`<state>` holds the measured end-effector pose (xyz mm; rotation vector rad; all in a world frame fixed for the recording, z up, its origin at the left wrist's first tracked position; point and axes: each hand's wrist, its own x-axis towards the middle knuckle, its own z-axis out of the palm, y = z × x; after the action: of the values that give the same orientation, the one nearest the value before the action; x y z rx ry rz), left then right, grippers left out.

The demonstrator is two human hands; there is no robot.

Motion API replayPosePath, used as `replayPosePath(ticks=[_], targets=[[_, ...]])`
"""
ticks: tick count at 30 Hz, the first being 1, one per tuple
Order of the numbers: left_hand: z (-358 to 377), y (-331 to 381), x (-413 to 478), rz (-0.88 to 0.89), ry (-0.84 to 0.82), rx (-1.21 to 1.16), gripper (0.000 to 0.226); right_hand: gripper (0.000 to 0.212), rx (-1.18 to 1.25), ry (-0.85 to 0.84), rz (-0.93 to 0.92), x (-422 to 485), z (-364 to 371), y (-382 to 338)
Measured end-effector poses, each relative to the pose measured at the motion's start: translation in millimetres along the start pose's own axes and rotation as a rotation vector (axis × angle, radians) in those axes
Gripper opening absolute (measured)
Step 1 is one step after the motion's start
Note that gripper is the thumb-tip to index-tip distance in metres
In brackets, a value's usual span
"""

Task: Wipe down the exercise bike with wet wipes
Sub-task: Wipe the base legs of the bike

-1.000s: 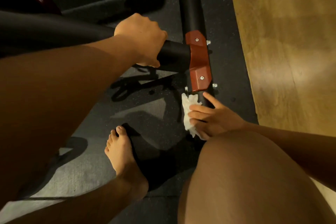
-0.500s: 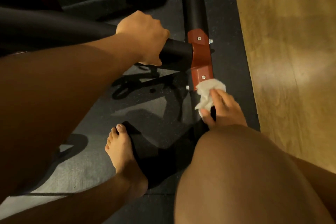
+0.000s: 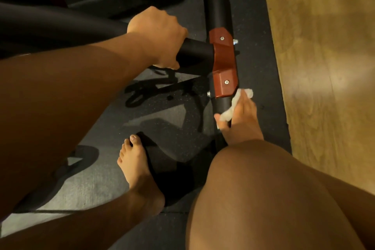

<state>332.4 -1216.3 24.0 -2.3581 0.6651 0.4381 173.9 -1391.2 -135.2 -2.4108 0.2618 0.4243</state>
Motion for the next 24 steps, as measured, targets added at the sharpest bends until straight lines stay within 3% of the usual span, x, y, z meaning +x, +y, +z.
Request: replayPosePath(ticks=[2, 4, 7, 9, 12, 15, 17, 20, 24], targets=[[0.4, -0.9, 0.5, 0.0, 0.003, -0.009, 0.049, 0.071, 0.252, -0.072, 0.131, 1.6, -6.4, 4.1], [1.7, -3.5, 1.7, 0.008, 0.014, -0.008, 0.049, 0.039, 0.389, 0.058, 0.231, 21.7, -18.3, 1.3], [3.9, -3.8, 3.1, 0.027, 0.02, -0.016, 0.05, 0.05, 0.435, 0.363, 0.243, 55.0, -40.0, -12.2], [5.1, -4.9, 6.1, 0.031, 0.017, -0.012, 0.049, 0.048, 0.502, 0.419, 0.179, 73.9, -48.1, -34.1], [5.6, -4.3, 5.4, 0.036, 0.006, -0.016, 0.05, 0.052, 0.528, 0.127, 0.083, 112.2, -46.9, -71.6], [6.0, -4.8, 7.9, 0.022, -0.011, -0.006, 0.05, 0.087, 0.613, -0.071, 0.21, 156.1, -51.6, -93.4], [4.3, -3.9, 6.6, 0.032, -0.018, -0.026, 0.05, 0.096, 0.577, -0.143, 0.246, 180.8, -48.3, -84.8], [2.3, -4.1, 3.4, 0.023, 0.015, -0.005, 0.05, 0.08, 0.563, -0.132, 0.241, 155.7, -59.0, -92.4], [4.2, -3.8, 0.6, 0.033, 0.033, -0.019, 0.051, 0.055, 0.425, -0.166, 0.039, 95.3, -59.6, -80.0]])
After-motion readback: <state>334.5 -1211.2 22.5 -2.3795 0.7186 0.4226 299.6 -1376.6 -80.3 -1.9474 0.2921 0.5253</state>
